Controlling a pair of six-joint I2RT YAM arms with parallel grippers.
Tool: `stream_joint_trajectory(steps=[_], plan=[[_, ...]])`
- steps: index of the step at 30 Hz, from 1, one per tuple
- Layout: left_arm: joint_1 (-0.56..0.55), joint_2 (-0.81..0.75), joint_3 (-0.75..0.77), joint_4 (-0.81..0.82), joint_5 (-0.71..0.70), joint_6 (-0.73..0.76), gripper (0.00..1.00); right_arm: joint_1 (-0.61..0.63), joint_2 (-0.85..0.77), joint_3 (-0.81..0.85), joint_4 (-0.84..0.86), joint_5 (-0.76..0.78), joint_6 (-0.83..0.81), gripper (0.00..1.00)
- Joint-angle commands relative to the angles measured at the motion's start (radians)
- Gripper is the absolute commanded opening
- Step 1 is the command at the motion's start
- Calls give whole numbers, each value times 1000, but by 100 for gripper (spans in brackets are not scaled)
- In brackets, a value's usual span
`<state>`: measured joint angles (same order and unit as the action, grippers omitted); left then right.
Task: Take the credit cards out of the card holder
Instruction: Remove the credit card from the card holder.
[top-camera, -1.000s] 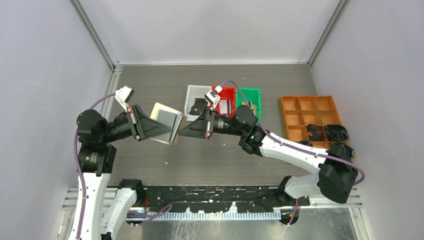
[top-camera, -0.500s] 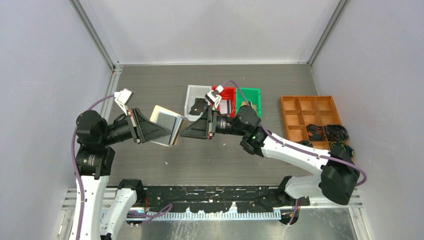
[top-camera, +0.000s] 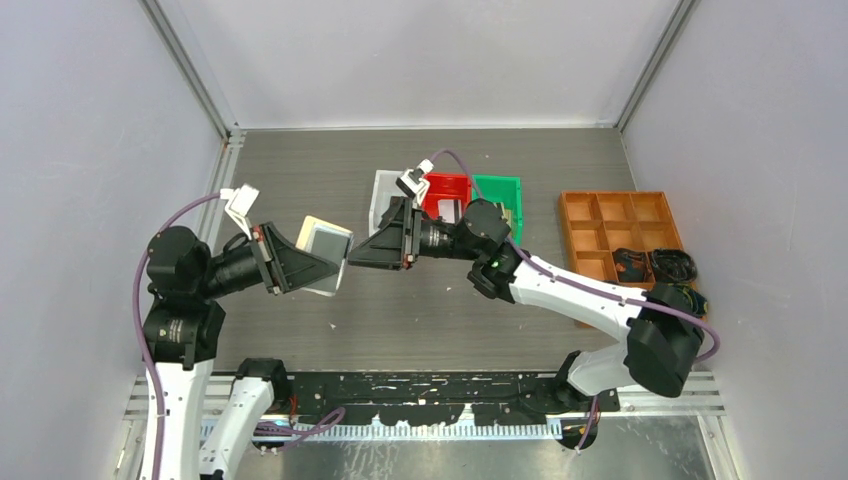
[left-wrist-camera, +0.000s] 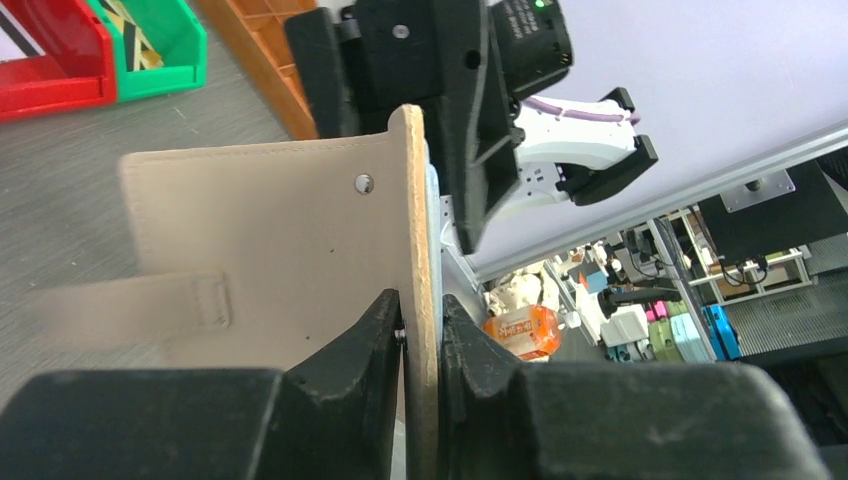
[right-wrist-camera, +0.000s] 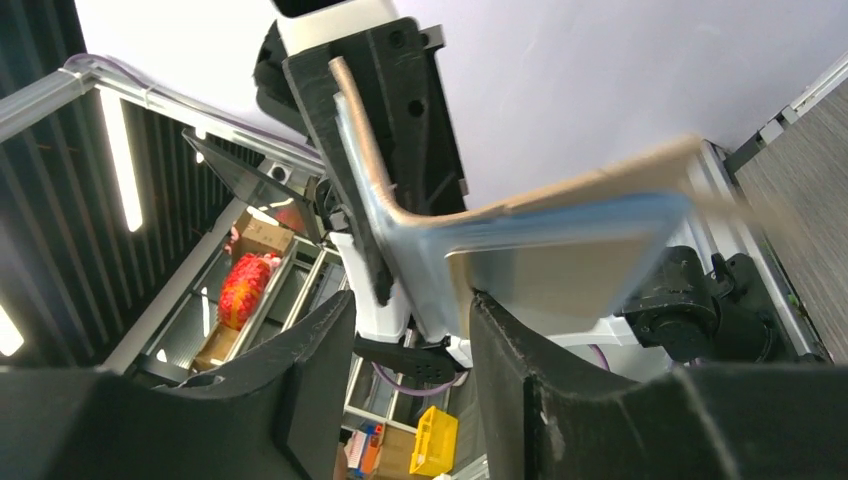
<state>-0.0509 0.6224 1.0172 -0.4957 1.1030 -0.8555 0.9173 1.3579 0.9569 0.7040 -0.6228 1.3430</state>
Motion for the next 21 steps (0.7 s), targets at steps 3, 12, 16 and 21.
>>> stream_joint_trajectory(steps=[3,12,16,21], plan=[[-3,-27,-1,124,72,-57,22,7,31,68,95,-23,36,48],[-3,-2,6,56,9,5,21,27,38,85,135,-33,53,40],[-4,3,15,19,-31,43,19,32,35,82,130,-30,51,39],[-3,1,15,16,-35,41,16,37,42,79,118,-25,41,39]])
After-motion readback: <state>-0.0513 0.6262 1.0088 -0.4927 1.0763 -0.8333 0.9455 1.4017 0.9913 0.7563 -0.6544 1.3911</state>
